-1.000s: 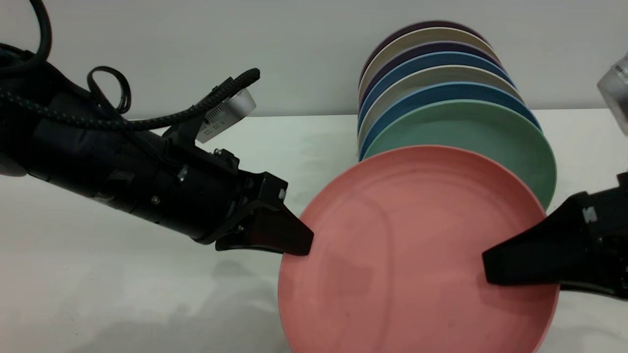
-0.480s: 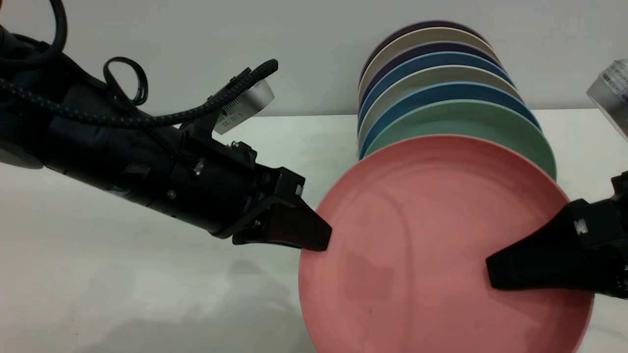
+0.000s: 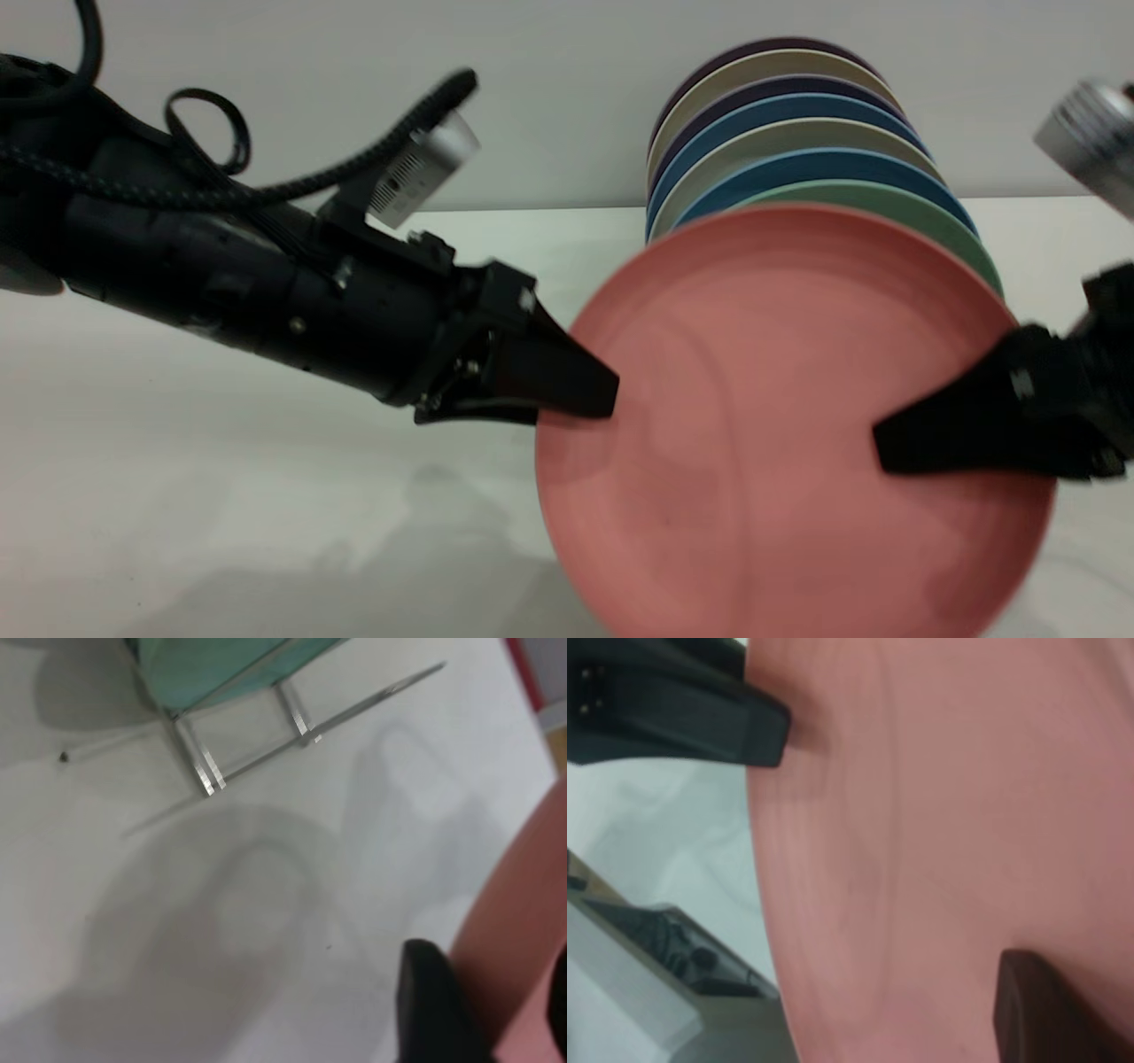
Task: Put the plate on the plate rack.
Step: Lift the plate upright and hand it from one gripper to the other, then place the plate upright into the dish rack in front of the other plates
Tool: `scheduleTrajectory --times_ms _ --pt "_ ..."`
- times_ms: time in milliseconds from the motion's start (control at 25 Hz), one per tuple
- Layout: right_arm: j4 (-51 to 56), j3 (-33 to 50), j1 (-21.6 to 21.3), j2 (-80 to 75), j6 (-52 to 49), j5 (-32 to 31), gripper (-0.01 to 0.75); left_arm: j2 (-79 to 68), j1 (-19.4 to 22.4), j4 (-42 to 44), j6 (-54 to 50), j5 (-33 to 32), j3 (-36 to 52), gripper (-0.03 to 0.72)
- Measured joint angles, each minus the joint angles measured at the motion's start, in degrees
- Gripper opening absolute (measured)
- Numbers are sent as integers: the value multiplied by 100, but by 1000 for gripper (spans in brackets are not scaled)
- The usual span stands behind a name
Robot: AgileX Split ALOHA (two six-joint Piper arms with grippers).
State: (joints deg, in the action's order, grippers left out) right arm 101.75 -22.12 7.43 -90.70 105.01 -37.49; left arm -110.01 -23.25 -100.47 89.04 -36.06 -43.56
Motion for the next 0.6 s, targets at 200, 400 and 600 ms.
scheduleTrajectory --times_ms 200,400,600 --pt "-292 -355 0 215 6 831 125 0 438 5 -41 -493 -2 501" --pt "-865 -533 0 717 6 1645 123 209 864 21 -59 -739 -2 513" --pt "-1798 -769 0 1378 17 1735 123 576 1261 21 -59 -759 -2 513"
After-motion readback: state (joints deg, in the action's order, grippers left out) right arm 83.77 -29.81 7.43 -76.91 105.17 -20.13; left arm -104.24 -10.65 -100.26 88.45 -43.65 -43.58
